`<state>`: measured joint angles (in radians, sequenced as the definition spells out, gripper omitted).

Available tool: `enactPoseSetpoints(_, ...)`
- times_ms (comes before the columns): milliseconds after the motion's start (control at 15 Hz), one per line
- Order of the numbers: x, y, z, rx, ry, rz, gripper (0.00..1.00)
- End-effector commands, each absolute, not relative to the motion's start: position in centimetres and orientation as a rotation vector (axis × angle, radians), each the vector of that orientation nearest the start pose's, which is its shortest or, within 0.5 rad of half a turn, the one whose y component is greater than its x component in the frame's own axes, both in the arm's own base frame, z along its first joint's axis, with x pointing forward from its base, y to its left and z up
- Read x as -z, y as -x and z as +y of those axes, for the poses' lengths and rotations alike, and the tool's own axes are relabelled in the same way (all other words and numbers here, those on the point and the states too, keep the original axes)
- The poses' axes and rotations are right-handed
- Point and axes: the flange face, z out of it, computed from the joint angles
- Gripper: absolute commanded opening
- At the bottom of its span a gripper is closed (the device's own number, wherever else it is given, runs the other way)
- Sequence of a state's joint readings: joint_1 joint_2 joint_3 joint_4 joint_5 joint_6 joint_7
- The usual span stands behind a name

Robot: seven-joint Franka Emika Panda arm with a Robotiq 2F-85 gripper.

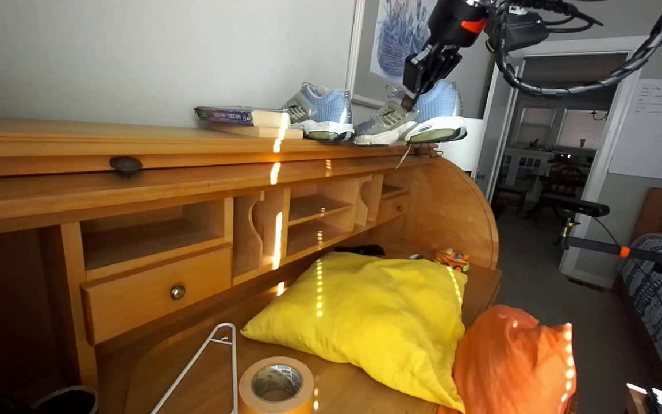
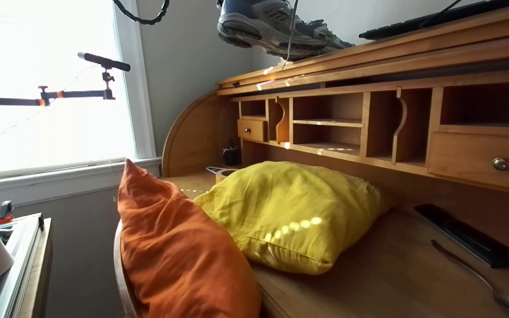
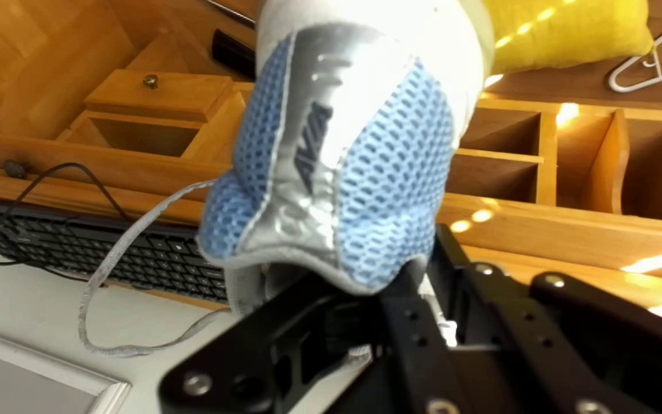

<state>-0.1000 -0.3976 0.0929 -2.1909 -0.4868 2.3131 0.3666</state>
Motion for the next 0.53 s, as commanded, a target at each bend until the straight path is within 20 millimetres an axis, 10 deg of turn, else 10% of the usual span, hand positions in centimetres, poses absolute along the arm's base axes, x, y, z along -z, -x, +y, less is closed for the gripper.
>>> enactPoseSetpoints(0,-62.5,-48.4,-1.1,1.040,3.363,0.188,0.04)
enactPoseSetpoints(467,-63.9,-50.8,-3.6,1.057,3.382,0.117,0.04)
